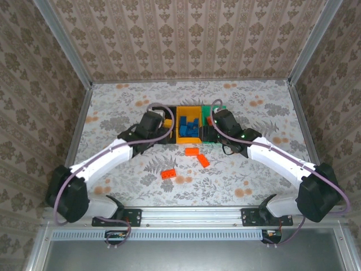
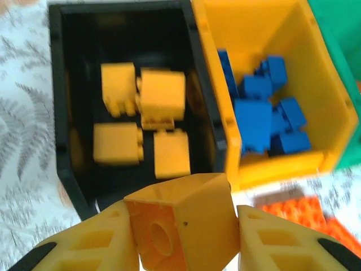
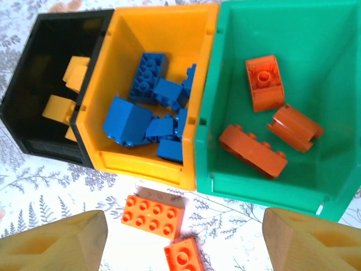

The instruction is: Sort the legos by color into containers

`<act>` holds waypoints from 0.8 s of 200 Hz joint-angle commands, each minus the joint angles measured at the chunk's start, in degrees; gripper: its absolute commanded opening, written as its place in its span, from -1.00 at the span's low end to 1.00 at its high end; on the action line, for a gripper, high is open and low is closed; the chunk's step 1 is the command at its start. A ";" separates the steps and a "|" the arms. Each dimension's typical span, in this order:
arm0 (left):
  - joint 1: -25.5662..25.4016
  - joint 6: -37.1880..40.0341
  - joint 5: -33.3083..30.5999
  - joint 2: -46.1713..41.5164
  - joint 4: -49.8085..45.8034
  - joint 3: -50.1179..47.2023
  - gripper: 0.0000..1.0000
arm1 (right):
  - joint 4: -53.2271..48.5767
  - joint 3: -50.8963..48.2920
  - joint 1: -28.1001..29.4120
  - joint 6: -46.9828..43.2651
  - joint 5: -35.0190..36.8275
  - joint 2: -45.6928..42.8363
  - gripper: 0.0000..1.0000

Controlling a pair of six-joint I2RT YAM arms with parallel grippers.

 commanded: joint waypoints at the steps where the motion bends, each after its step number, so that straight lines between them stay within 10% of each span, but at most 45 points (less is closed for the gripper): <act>1: 3.27 2.22 -0.11 5.49 0.27 5.22 -0.26 | -1.05 -1.53 -0.30 1.36 0.47 -1.64 0.49; 63: 7.13 1.89 2.61 18.51 -0.68 14.76 -0.17 | -3.74 -7.29 -0.31 0.89 -2.49 -5.10 0.48; 160: 2.83 2.39 6.17 11.13 -1.62 16.99 0.79 | -3.67 -10.41 2.67 -3.34 -7.65 4.15 0.49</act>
